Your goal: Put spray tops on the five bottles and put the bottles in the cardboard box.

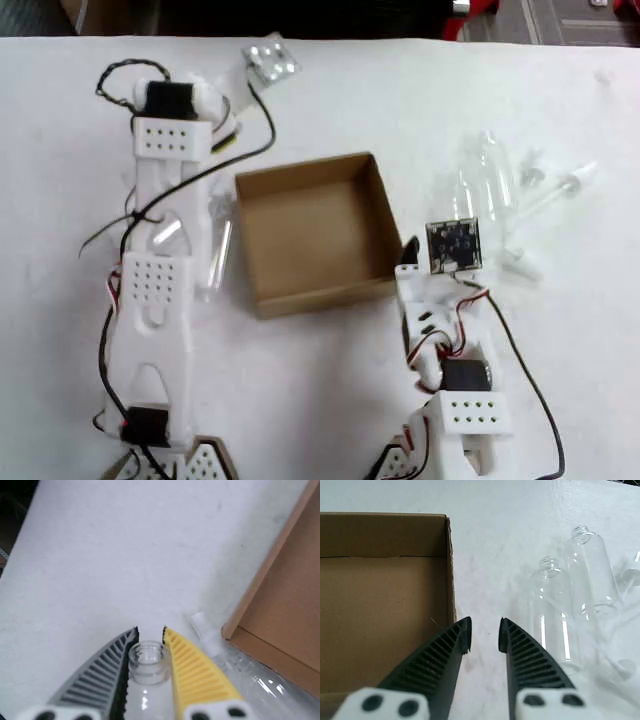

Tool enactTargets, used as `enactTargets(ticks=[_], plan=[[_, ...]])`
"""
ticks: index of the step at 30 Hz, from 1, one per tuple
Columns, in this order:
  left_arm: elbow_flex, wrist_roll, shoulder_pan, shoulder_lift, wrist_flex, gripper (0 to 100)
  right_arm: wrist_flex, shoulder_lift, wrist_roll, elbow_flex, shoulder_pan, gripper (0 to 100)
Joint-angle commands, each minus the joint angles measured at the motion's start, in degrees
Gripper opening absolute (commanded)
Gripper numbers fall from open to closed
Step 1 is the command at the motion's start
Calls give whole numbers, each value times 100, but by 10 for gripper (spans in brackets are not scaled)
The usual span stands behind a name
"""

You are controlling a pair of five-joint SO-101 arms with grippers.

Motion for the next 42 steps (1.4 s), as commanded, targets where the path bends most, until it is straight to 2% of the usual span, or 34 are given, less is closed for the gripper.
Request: enactTargets(ticks=[1,6,12,17,22,28,34,42], plan=[[-273,958,110,-989,88,24,-119,13,105,-35,-48,81],[-255,2092,180,-2070,114,24,-119,22,105,-35,-48,81],[0,2989,303,-3345,114,24,-119,22,105,-35,-48,81],[1521,3692,760,-4681,105,24,-119,22,114,-35,-48,81],[2971,3947,1279,-6044,70,24,-119,22,114,-35,-48,81],[4747,4352,1358,-7213,-62,24,-110,22,114,-35,-48,80],[6884,4448,1385,-8321,-1292,24,-119,13,114,9,-48,80],[10101,4466,1393,-10026,-4009,24,-119,-4,123,53,-268,80]])
